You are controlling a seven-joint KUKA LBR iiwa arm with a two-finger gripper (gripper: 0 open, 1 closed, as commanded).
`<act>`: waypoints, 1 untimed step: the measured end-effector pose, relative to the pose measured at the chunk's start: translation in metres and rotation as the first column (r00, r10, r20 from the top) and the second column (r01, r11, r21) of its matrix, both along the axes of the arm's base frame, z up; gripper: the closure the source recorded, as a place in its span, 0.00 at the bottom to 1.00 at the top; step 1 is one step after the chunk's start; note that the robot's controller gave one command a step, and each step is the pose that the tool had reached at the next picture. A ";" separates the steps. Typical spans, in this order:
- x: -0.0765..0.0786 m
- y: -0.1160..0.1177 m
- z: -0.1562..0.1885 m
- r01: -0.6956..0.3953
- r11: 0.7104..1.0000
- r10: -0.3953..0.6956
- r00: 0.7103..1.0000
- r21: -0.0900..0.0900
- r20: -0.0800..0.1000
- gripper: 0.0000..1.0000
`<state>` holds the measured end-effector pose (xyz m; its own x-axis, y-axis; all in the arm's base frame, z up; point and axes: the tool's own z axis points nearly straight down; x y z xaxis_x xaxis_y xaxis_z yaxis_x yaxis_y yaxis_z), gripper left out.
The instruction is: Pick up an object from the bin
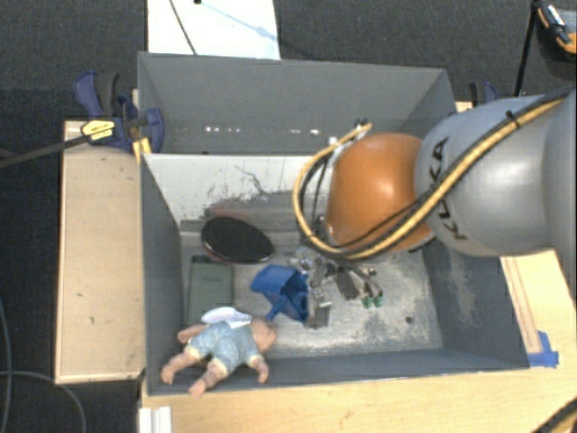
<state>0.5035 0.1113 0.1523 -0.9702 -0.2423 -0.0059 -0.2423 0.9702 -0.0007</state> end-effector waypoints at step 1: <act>0.002 -0.026 -0.035 -0.036 0.999 0.036 0.999 0.004 0.000 1.00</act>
Offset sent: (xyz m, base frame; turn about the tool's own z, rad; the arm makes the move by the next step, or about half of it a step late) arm 0.0135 -0.0446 0.1543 -0.0039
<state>0.5054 0.0851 0.1170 -0.9607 -0.2775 -0.0067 -0.2775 0.9607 0.0029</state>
